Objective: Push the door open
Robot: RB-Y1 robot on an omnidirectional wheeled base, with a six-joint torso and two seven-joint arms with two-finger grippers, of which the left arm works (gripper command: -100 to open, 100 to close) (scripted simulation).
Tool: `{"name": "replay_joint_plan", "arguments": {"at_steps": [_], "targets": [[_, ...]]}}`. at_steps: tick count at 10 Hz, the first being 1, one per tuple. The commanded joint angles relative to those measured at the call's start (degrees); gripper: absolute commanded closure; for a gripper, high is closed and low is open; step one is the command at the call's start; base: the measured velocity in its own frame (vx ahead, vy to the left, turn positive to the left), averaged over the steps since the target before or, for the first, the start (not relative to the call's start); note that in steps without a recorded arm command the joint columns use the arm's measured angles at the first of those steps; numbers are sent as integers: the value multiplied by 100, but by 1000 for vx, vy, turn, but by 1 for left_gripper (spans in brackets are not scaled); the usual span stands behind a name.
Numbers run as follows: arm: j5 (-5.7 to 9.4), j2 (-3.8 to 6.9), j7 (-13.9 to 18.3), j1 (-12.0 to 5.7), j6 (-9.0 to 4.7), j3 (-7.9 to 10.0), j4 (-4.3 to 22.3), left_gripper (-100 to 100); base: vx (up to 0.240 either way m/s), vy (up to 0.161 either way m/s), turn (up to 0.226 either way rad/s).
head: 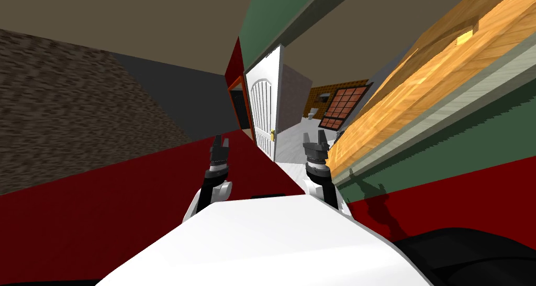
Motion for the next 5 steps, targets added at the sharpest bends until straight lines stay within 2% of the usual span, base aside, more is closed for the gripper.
{"name": "replay_joint_plan", "arguments": {"at_steps": [1,3,4,5], "targets": [[9,42,57,-77,55,-98,197,-100,124,51,-126],[18,73,102,-161,97,-171,380,-100,121,63,-80],[27,103,150,-252,142,-249,578,-100,117,72,-131],[27,103,150,-252,142,-249,578,-100,92,45,-67]]}}
